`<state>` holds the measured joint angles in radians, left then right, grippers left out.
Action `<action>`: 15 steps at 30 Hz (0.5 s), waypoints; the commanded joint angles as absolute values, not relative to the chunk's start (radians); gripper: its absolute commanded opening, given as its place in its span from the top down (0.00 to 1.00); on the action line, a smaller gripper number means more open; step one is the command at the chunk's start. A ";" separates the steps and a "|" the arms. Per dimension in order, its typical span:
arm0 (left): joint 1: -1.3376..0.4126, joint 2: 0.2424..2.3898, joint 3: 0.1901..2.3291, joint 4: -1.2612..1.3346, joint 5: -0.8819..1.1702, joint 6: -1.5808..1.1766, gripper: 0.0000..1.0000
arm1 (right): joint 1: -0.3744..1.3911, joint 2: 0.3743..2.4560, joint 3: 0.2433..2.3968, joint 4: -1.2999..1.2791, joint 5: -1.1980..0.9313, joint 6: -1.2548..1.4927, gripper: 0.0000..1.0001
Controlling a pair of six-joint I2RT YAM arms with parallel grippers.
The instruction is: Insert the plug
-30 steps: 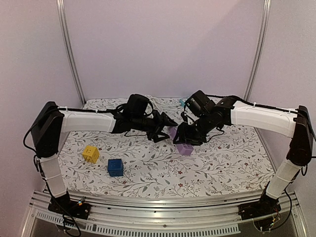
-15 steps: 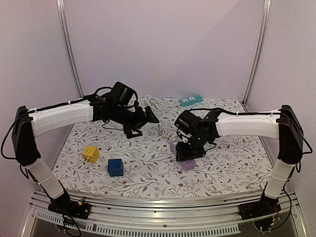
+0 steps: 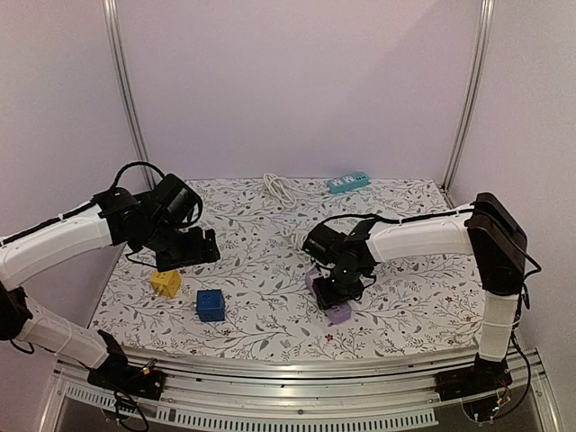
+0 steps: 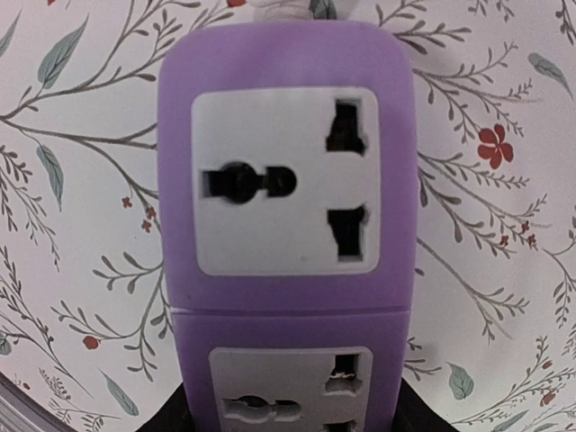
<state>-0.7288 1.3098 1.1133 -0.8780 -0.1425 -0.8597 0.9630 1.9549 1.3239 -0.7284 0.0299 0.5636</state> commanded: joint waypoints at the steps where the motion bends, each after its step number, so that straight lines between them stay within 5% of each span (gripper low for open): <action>1: -0.742 1.200 1.044 -0.983 -0.277 -0.846 0.06 | 0.962 2.045 1.387 -0.745 0.065 0.518 0.61; 15: -0.814 1.088 0.923 -1.094 -0.255 -0.899 0.07 | 0.946 2.083 1.525 -0.788 0.046 0.435 0.11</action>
<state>-0.7757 1.0924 0.9489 -1.0649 -0.2684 -0.8753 0.9539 2.0838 1.4902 -0.7513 0.0631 0.4675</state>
